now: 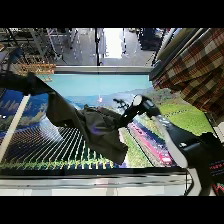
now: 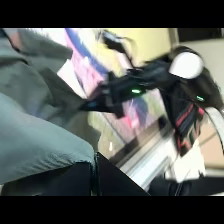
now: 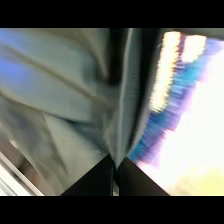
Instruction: Fold the clothes and pants, and hang the long-sleeved shirts on hangers.
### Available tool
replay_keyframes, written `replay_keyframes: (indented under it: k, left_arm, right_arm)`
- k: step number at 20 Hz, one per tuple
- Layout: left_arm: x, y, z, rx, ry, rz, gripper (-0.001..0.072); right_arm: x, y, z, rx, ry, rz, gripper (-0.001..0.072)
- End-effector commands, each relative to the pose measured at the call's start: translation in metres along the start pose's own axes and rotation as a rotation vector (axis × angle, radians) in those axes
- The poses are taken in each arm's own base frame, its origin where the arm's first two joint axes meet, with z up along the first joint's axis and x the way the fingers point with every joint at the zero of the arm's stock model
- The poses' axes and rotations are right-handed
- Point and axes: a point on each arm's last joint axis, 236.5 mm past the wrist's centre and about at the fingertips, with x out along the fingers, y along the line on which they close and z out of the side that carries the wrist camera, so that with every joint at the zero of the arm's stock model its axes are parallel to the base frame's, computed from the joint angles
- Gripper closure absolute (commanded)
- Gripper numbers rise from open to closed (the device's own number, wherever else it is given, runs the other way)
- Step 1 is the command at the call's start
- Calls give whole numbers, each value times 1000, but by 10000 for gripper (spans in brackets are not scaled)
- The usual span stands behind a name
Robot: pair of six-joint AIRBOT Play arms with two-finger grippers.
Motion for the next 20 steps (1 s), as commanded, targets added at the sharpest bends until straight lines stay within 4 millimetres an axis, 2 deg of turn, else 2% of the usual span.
replay_keyframes:
  k: [1,3,5,7,8,9,10,11,12,13,15,16,17,18,20]
  left_arm:
    - [-70,-40,20,51,-209,-110,701]
    - [-137,-79,30,116,-409,-184,701]
    - [-206,-145,24,259,-613,-306,701]
    - [-272,-232,-3,498,-817,-468,702]
    - [-303,-275,-22,623,-927,-546,702]
    - [-328,-309,-40,726,-1033,-588,702]
    - [-343,-328,-48,780,-1120,-570,703]
    - [-349,-332,-46,796,-1192,-489,703]
    - [-349,-322,-32,774,-1243,-346,702]
    - [-343,-298,-13,736,-1259,-172,702]
    - [-315,-238,21,623,-1181,69,702]
    - [-289,-207,38,578,-1097,125,702]
    - [-252,-177,56,544,-990,144,702]
    - [-211,-147,74,509,-889,155,702]
    - [-117,-71,115,379,-722,187,703]
  right_arm:
    - [-133,4,-3,-61,-172,-227,699]
    - [-219,41,-20,-103,-349,-285,699]
    - [-287,92,-49,-184,-514,-337,699]
    - [-340,152,-84,-282,-683,-341,699]
    - [-363,179,-101,-330,-768,-342,698]
    - [-386,204,-119,-376,-864,-349,698]
    - [-404,221,-132,-400,-942,-363,698]
    - [-419,230,-143,-401,-1006,-375,698]
    - [-426,232,-146,-377,-1038,-380,698]
    - [-426,225,-144,-350,-1033,-390,698]
    - [-406,192,-121,-248,-956,-395,698]
    - [-385,171,-105,-195,-889,-377,698]
    - [-352,144,-87,-130,-796,-349,698]
    - [-316,117,-73,-60,-700,-319,698]
    - [-230,55,-57,92,-506,-271,698]
